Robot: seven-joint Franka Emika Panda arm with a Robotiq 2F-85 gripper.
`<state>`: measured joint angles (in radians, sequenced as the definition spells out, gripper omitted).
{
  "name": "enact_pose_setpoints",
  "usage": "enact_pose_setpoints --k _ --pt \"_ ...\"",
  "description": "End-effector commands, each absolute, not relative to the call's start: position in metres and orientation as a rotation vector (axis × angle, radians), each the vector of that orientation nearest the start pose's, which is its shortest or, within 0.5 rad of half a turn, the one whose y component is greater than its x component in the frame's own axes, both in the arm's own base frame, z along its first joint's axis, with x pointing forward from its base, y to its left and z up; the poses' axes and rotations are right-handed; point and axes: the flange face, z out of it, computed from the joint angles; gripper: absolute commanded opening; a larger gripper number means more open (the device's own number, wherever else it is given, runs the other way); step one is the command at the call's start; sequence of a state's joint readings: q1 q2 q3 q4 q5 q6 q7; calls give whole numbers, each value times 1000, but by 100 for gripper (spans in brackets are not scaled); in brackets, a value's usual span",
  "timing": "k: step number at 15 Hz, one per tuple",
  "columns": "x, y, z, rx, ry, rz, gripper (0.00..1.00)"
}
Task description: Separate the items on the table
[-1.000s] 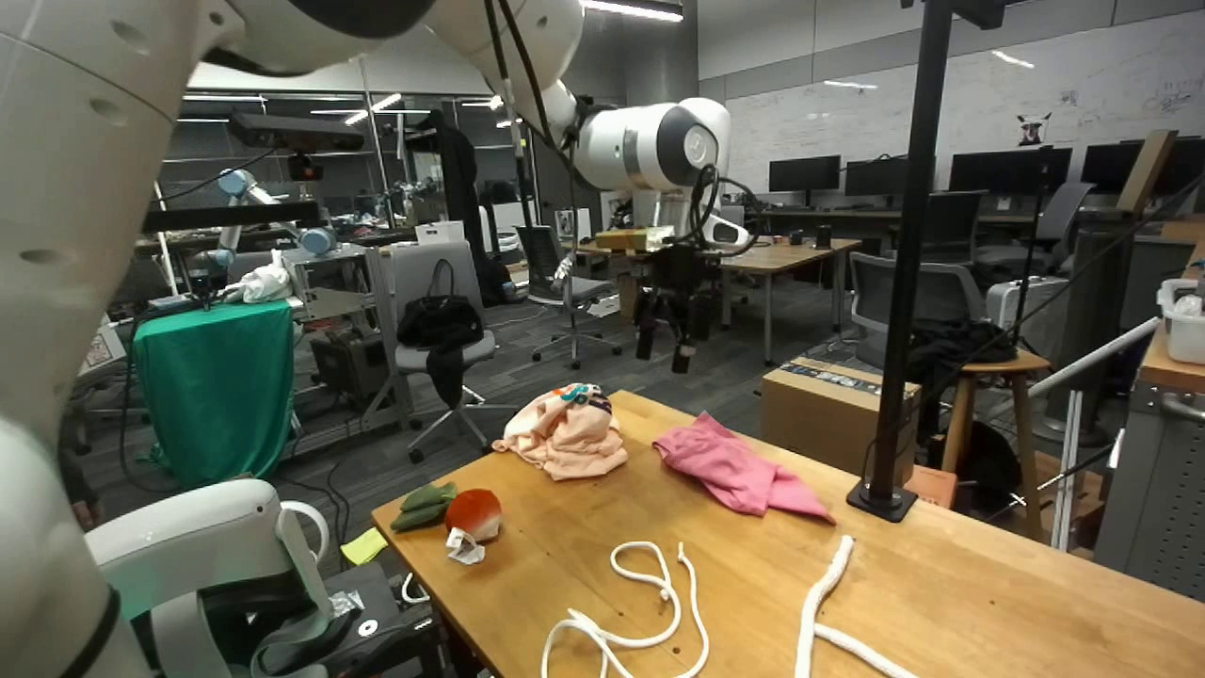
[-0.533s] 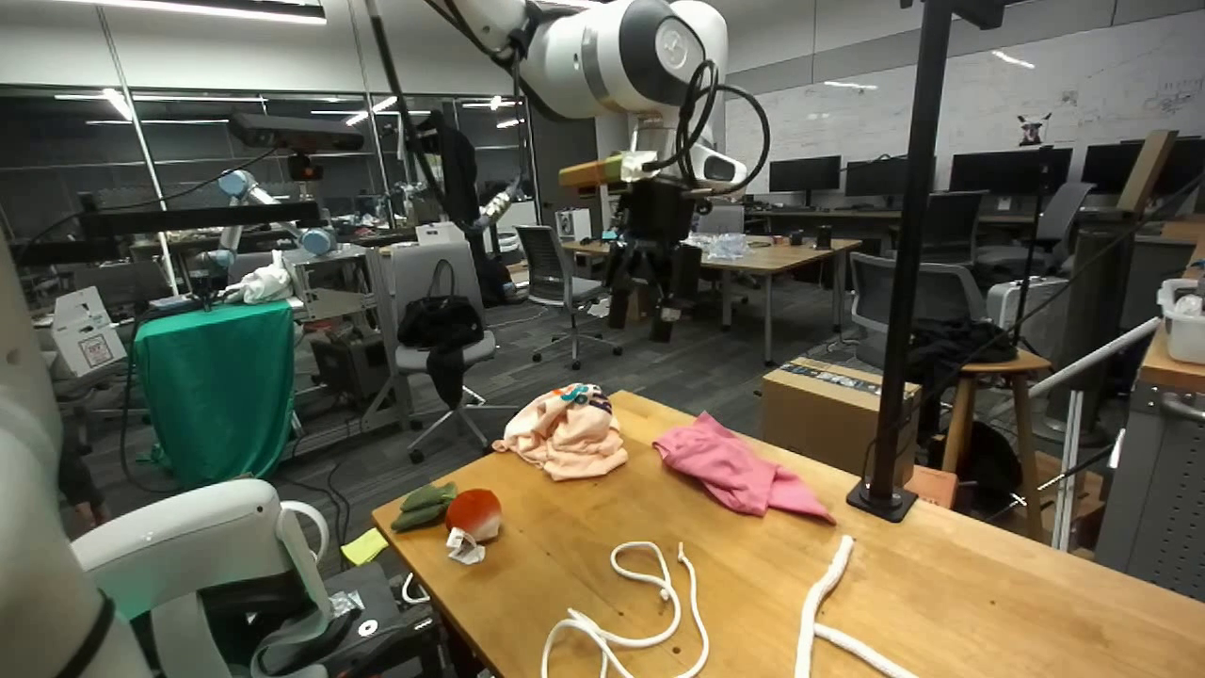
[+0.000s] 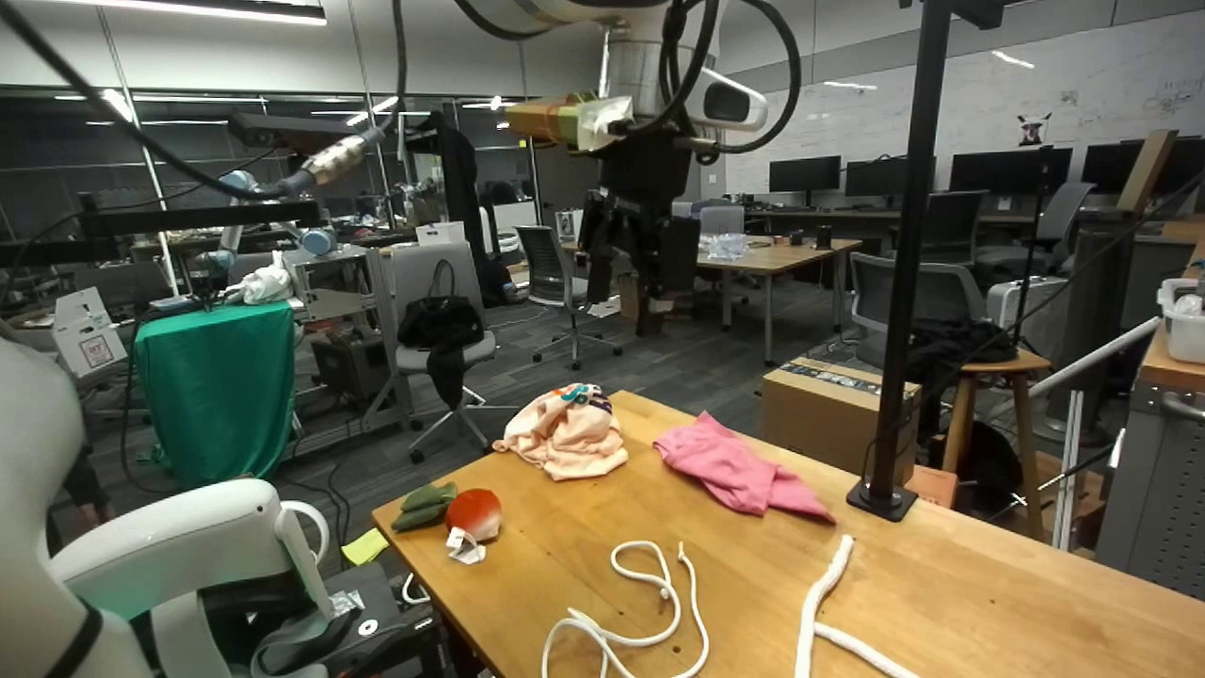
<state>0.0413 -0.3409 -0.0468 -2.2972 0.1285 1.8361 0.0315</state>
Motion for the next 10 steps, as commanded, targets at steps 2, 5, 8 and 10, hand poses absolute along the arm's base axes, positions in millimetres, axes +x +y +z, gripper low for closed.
enact_pose_setpoints --k 2,5,8,10 --pt "374 -36 482 -2915 -30 -52 100" --pt "378 -42 480 -2932 -20 9 100" --pt "368 -46 479 -2925 -36 -21 100" --pt "368 -45 478 -2925 -40 -21 100"
